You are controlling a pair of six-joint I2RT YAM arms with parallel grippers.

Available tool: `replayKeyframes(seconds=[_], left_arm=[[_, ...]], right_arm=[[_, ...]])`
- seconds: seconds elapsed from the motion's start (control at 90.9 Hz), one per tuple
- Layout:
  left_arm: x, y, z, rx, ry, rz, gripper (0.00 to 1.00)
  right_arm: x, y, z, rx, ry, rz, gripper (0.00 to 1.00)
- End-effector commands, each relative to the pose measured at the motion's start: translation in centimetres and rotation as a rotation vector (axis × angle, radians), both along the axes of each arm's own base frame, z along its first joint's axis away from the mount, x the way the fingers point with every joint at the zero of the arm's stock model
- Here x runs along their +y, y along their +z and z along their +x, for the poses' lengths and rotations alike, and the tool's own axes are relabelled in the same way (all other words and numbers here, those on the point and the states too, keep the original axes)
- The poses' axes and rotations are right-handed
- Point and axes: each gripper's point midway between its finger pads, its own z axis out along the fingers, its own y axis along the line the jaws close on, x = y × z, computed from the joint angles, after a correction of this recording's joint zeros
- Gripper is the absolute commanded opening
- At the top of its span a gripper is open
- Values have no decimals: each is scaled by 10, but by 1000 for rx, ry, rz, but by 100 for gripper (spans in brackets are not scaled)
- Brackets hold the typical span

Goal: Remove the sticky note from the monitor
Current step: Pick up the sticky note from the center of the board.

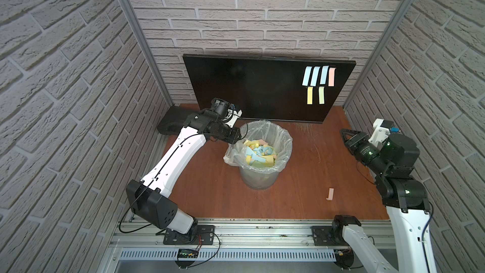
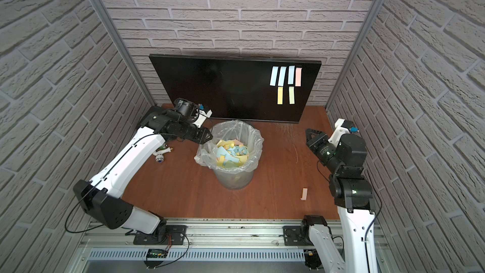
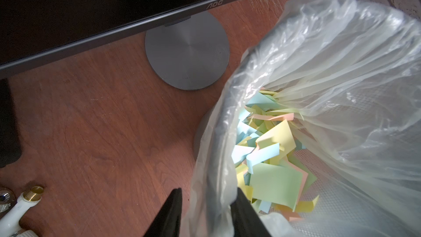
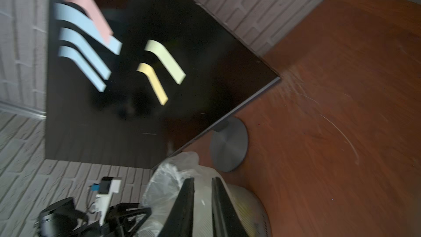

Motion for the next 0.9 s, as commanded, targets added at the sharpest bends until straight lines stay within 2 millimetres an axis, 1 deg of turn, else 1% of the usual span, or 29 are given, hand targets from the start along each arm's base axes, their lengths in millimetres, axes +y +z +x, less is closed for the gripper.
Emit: replayKeyframes(seconds=[0.0, 0.077, 0.187, 0.297, 0.396, 0.506, 0.561, 0.781, 0.891], left_arm=[[0, 3, 3, -16, 1, 2, 39], [0, 3, 3, -15, 1, 2, 39], [0, 0, 3, -8, 2, 5, 38], [0, -2, 3, -3, 1, 7, 38], [2, -2, 2, -7, 4, 13, 38], [3, -3, 1, -8, 6, 17, 38], [3, -3, 1, -9, 6, 16, 38], [3, -1, 1, -10, 8, 16, 39], [2, -2, 2, -5, 7, 16, 39]], right_arm=[[-26, -74, -43, 298, -145, -81, 29], [-28, -111, -62, 424, -187, -55, 38], [-27, -150, -82, 569, -218, -12, 40], [-19, -178, -92, 673, -220, 53, 41], [-16, -201, -104, 773, -251, 100, 43], [-17, -219, -110, 852, -298, 131, 46], [-16, -225, -110, 877, -311, 145, 47], [-20, -237, -107, 937, -391, 184, 50], [-18, -246, -101, 954, -412, 220, 50]])
